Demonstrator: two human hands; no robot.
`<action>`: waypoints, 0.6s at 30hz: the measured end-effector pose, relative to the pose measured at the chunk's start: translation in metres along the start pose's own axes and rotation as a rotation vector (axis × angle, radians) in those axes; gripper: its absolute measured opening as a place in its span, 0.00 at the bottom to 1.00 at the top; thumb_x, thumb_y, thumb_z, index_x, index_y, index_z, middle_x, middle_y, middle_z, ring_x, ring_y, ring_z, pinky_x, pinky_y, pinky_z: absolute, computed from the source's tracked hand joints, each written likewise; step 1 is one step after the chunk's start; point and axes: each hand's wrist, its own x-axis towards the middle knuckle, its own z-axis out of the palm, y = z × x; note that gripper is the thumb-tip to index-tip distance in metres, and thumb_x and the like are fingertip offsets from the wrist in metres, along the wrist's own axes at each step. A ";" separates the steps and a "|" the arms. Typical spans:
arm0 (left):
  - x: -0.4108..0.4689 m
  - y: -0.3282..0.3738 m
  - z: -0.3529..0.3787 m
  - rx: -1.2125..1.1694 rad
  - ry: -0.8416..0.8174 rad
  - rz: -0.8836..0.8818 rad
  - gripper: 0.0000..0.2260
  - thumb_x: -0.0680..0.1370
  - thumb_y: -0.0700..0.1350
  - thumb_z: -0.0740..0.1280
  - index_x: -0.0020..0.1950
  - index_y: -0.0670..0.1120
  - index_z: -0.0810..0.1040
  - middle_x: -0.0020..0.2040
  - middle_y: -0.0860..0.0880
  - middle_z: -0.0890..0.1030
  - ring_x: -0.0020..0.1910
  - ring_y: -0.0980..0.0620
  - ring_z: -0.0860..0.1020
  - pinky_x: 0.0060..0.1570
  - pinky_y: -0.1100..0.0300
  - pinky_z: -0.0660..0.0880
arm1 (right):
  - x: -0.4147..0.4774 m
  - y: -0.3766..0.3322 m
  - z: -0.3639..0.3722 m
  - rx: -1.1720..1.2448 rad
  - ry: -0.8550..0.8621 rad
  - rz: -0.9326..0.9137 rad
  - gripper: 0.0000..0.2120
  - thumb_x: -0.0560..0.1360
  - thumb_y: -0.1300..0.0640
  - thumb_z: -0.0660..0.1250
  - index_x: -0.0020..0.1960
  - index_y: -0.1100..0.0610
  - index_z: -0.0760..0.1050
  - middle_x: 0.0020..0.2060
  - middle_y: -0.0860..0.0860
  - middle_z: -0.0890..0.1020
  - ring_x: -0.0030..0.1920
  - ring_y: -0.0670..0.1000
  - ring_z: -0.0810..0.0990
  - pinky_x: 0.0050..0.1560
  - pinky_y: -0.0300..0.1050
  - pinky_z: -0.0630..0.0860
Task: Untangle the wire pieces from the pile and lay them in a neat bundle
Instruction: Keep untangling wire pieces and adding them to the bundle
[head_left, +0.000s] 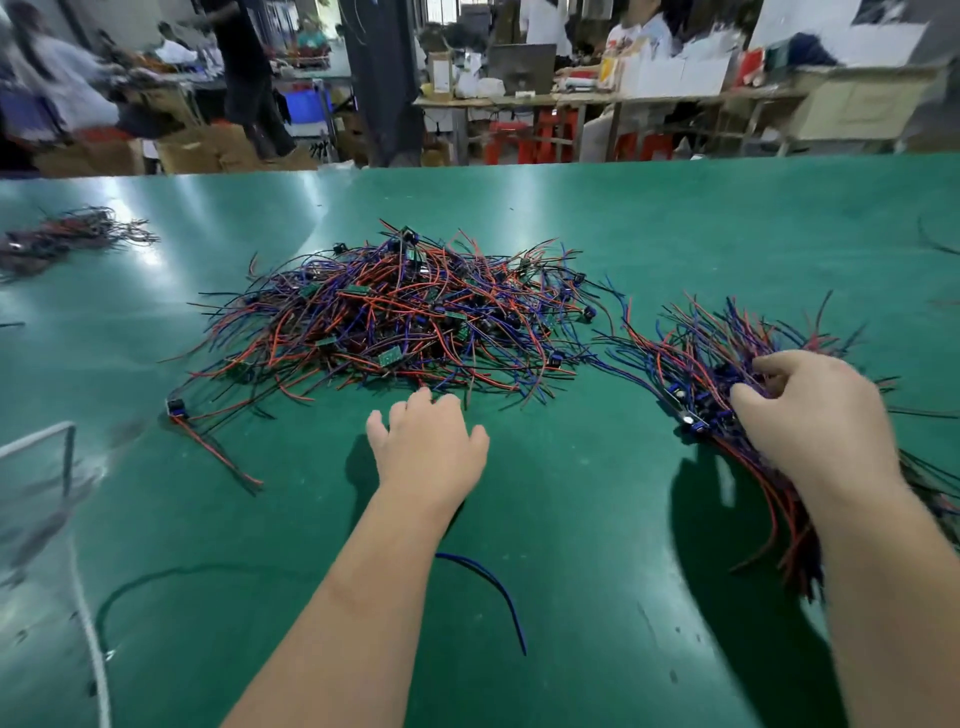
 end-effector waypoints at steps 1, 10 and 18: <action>0.001 0.000 0.000 0.017 0.028 0.008 0.19 0.79 0.56 0.59 0.66 0.50 0.72 0.72 0.47 0.66 0.70 0.46 0.65 0.70 0.45 0.54 | -0.002 -0.004 0.000 0.038 0.043 -0.027 0.13 0.72 0.55 0.67 0.54 0.57 0.81 0.46 0.58 0.83 0.49 0.61 0.78 0.51 0.53 0.76; 0.018 -0.024 -0.004 -0.135 0.206 -0.077 0.11 0.79 0.47 0.64 0.58 0.46 0.80 0.55 0.46 0.80 0.55 0.45 0.75 0.53 0.52 0.70 | -0.016 -0.019 0.013 0.219 0.023 -0.160 0.10 0.73 0.58 0.66 0.52 0.55 0.82 0.40 0.50 0.82 0.44 0.54 0.78 0.46 0.43 0.72; 0.021 -0.029 -0.004 -0.472 0.284 -0.173 0.07 0.73 0.42 0.70 0.48 0.53 0.78 0.38 0.55 0.82 0.38 0.52 0.79 0.33 0.61 0.73 | -0.025 -0.029 0.021 0.274 0.016 -0.245 0.08 0.73 0.61 0.67 0.50 0.56 0.82 0.39 0.48 0.82 0.41 0.49 0.79 0.44 0.36 0.67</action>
